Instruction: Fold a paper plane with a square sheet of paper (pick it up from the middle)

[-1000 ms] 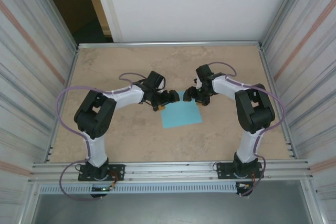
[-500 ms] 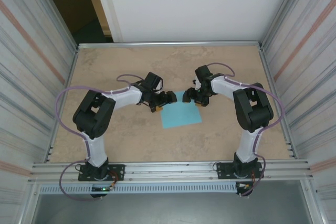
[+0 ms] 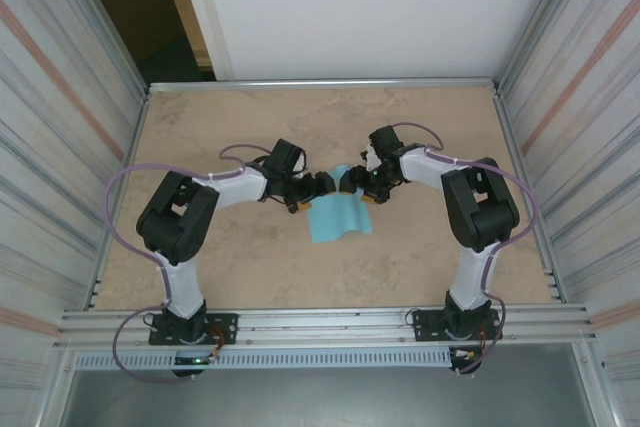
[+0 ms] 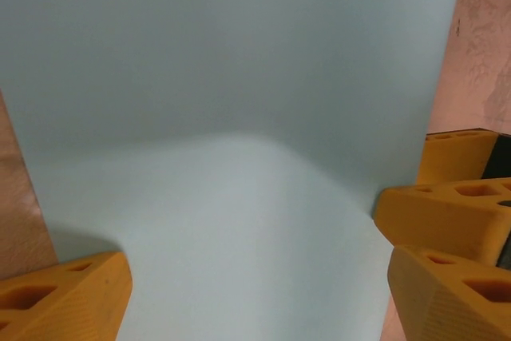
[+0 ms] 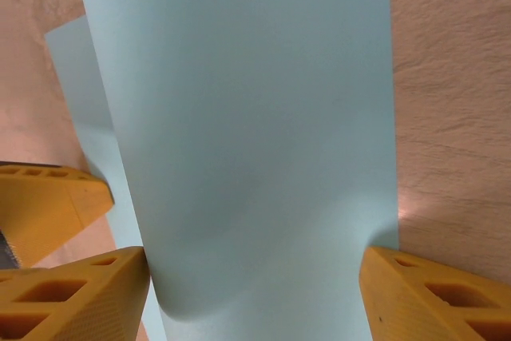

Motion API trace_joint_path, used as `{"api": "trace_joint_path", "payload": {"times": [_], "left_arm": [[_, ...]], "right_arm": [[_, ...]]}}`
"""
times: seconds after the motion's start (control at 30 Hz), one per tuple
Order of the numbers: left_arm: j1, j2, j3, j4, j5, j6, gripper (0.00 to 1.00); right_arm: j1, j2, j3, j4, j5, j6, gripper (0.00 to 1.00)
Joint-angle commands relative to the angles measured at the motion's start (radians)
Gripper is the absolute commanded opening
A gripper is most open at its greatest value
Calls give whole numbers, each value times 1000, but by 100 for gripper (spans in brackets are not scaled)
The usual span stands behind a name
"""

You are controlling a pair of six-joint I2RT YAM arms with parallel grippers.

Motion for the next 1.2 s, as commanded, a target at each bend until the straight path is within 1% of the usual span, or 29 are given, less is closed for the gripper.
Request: {"api": "trace_joint_path", "payload": {"times": [0.0,0.1,0.13,0.23,0.33,0.43,0.63,0.77,0.83,0.9,1.0,1.07,1.17], "left_arm": [[14,-16,-45,-5,-16,-5,82],[15,-14,-48,-14,-26,1,73],[16,-12,-48,-17,-29,3,68],[18,-4,-54,-24,-39,6,56],[21,-5,-70,-15,-44,5,46],[23,-7,-80,-10,-49,7,38],[24,-4,-90,-13,-62,15,32],[24,3,-98,-13,-66,19,30],[25,4,-100,-10,-66,20,30],[27,2,-101,-9,-65,23,30],[34,-8,-108,3,-52,25,30],[49,-22,-124,37,-24,22,31],[84,-62,-152,104,40,11,34]], "right_arm": [[17,30,-19,10,-27,20,71],[35,35,-6,5,-22,16,73],[44,36,3,-2,-10,12,74],[78,44,39,-51,53,-5,74],[104,51,64,-82,112,-3,74],[130,62,94,-109,142,1,74],[164,88,135,-131,164,48,76],[175,92,145,-130,179,67,73],[176,87,143,-124,179,70,66],[174,79,133,-104,188,78,62],[166,52,100,-50,164,88,55],[156,29,72,-8,144,101,51],[133,-12,18,74,99,119,42]]}}
